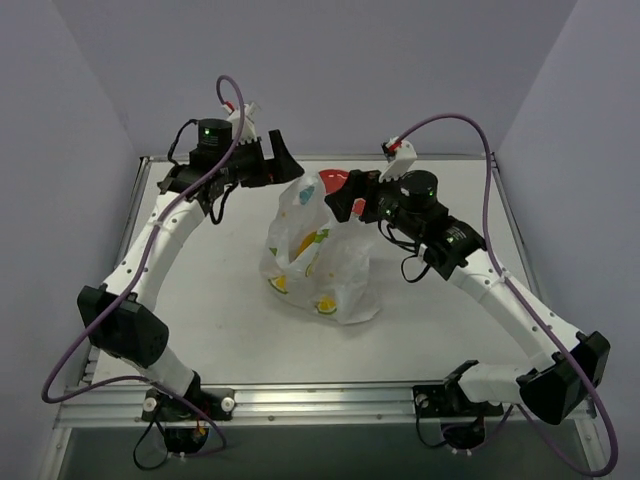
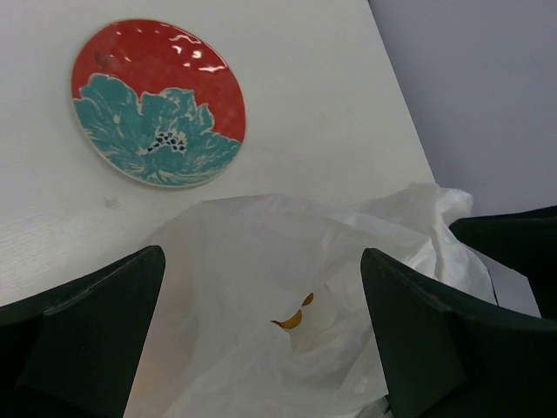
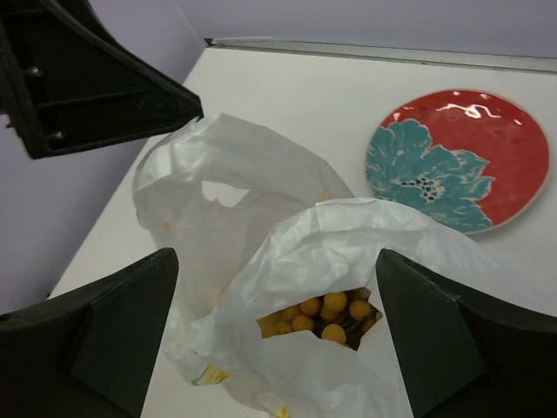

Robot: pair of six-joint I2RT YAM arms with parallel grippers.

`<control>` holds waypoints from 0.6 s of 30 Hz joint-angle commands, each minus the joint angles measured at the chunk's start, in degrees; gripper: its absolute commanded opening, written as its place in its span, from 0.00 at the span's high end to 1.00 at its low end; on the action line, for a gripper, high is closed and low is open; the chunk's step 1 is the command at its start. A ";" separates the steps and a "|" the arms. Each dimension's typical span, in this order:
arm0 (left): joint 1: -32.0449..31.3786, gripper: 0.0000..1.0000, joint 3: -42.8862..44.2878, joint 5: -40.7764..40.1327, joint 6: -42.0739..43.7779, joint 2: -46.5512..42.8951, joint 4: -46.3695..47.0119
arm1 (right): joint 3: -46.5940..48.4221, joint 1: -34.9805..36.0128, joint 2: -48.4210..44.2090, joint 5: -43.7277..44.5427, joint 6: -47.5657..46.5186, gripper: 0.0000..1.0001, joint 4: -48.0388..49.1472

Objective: Take the fake fruits out of the plastic bag

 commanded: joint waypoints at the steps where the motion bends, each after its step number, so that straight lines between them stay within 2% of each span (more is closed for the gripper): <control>1: -4.01 0.06 5.32 4.29 4.74 0.74 -5.55 | 0.85 1.55 0.50 11.66 -2.05 0.10 1.61; 3: -4.98 0.06 3.41 4.47 4.49 1.46 -5.13 | -0.82 1.64 1.20 13.36 -2.40 0.16 1.61; 4: -5.51 0.01 1.66 3.60 4.05 1.11 -3.04 | -1.61 1.56 1.38 13.98 -2.31 0.31 1.52; 6: -5.60 0.19 -6.15 1.84 1.94 -1.43 -0.48 | -5.91 1.64 0.68 15.04 -0.47 0.46 1.87; 7: -5.52 0.38 -9.40 0.53 0.98 -2.75 2.75 | -8.10 1.73 0.06 14.86 0.23 0.56 2.48; 8: -5.52 0.49 -16.48 -0.10 -1.29 -5.37 4.70 | -10.82 1.73 -0.55 14.43 1.11 0.61 3.62; 10: -5.52 0.62 -23.73 -0.54 -3.59 -8.11 11.09 | -18.91 1.99 -2.40 13.72 2.78 0.77 6.70; 11: -5.60 0.82 -29.50 -1.15 -5.08 -10.56 12.52 | -21.28 2.17 -2.84 12.94 3.31 0.82 7.92; 13: -5.60 0.97 -34.11 -2.82 -5.80 -14.34 15.08 | -26.92 2.43 -3.63 12.75 4.45 0.94 8.55; 15: -5.25 0.98 -39.22 -5.98 -6.06 -17.34 16.05 | -32.08 2.78 -4.94 13.02 5.85 0.99 10.48; 18: -4.64 0.98 -44.13 -10.81 -6.24 -23.75 16.32 | -37.81 3.13 -6.62 13.02 7.35 1.00 13.73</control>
